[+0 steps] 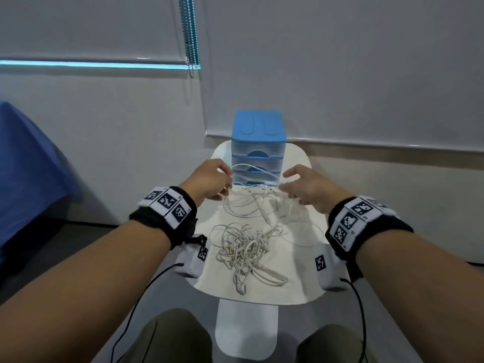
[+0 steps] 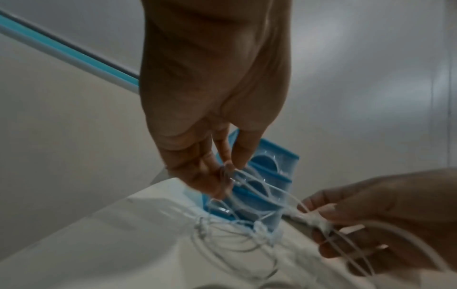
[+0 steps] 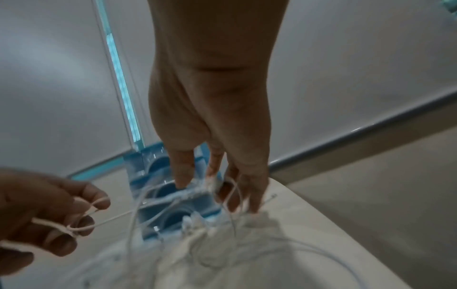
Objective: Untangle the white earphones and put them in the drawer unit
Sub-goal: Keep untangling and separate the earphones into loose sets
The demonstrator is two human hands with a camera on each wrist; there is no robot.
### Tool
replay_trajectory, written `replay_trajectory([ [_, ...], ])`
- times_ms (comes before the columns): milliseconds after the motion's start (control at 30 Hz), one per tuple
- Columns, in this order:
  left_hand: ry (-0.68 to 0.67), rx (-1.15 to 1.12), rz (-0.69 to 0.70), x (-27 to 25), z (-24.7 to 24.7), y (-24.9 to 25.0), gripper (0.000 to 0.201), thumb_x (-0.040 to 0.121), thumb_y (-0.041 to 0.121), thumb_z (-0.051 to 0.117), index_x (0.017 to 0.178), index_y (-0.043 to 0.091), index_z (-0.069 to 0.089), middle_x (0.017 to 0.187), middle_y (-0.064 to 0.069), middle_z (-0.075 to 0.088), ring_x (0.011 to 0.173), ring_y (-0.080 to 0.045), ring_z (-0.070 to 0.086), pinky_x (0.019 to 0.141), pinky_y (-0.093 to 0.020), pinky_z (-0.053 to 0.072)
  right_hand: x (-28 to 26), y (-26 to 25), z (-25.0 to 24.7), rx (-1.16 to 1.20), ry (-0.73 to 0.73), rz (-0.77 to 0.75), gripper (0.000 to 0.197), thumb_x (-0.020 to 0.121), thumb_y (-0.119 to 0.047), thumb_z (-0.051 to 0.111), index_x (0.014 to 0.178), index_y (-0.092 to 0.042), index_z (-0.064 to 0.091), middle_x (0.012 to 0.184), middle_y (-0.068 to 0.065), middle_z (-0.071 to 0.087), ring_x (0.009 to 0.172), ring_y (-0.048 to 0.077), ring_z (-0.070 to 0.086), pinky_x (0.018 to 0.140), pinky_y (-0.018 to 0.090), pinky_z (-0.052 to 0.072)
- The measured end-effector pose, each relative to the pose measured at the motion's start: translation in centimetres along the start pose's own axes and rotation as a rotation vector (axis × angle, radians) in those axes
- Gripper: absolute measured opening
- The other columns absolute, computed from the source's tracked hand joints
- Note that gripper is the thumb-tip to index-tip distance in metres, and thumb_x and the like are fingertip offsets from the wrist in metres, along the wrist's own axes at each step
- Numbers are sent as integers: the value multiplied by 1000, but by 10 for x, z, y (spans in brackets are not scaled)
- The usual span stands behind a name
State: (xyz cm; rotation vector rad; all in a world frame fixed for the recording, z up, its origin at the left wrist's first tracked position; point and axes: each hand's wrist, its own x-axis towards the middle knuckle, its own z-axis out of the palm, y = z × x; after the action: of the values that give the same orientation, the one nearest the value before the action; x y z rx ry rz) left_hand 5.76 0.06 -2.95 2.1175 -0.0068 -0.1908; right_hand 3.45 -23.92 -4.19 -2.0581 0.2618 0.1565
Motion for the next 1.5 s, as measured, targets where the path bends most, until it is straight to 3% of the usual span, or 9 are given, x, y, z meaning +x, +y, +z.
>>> replay_trajectory([
  [133, -175, 589, 53, 12, 9, -14, 26, 99, 24, 59, 124, 25, 60, 120, -3, 60, 92, -17, 58, 69, -26, 44, 8, 17, 6, -355, -85, -21, 49, 94, -30, 74, 139, -26, 53, 136, 12, 56, 114, 29, 60, 101, 40, 50],
  [200, -214, 691, 76, 18, 12, -18, 31, 100, 26, 58, 130, 25, 58, 134, -3, 58, 106, -19, 54, 84, -28, 43, 8, 16, 10, -457, -117, -40, 51, 95, -29, 72, 142, -26, 52, 143, 13, 49, 114, 33, 62, 102, 43, 52],
  [433, -212, 669, 86, 14, 6, -15, 40, 100, 30, 58, 140, 28, 50, 133, -6, 58, 107, -23, 58, 88, -33, 47, 9, 18, 6, -409, -131, -39, 50, 96, -32, 70, 142, -26, 51, 142, 12, 47, 113, 34, 63, 103, 47, 52],
  [533, -144, 582, 300, -4, 4, -8, 52, 102, 30, 59, 150, 32, 40, 135, -4, 52, 114, -24, 57, 98, -40, 48, 7, 23, 2, -288, -130, -31, 51, 95, -33, 72, 142, -26, 52, 140, 11, 48, 125, 30, 55, 108, 46, 47],
  [833, -423, 515, 448, -76, 10, 5, 13, 99, 31, 65, 111, 30, 68, 102, 11, 67, 94, -9, 65, 86, -29, 52, -13, 26, -15, -60, -59, -88, 48, 93, -33, 74, 138, -32, 56, 146, 6, 46, 123, 19, 50, 92, 34, 43],
  [1000, -329, 497, 418, -103, 24, -13, 29, 94, 34, 69, 121, 38, 60, 109, 12, 48, 84, 0, 54, 84, -26, 47, -52, 21, -13, -24, 226, -288, 11, 91, -22, 75, 98, -19, 68, 94, -1, 65, 79, 15, 58, 69, 30, 43],
  [1100, -346, 635, 343, -110, 37, -20, 48, 90, 42, 68, 135, 44, 49, 119, 9, 44, 95, -12, 58, 90, -36, 51, -78, 27, 10, -55, -9, -216, 27, 91, -25, 75, 68, -16, 65, 59, -3, 61, 55, 15, 52, 58, 28, 41],
  [1200, -334, 733, 296, -108, 43, -24, 53, 89, 44, 68, 138, 39, 48, 125, 4, 49, 109, -21, 58, 92, -38, 50, -96, 41, 34, -175, -261, -40, 30, 87, -28, 76, 62, -17, 65, 55, -1, 58, 56, 17, 49, 56, 28, 40],
  [1500, -265, 363, 218, -98, 32, -40, 13, 90, 19, 68, 99, 28, 66, 95, 10, 67, 87, -13, 63, 70, -23, 45, -108, 51, 40, -345, -337, -71, 15, 78, -18, 82, 74, -9, 71, 63, -2, 68, 56, 9, 58, 63, 29, 50],
])
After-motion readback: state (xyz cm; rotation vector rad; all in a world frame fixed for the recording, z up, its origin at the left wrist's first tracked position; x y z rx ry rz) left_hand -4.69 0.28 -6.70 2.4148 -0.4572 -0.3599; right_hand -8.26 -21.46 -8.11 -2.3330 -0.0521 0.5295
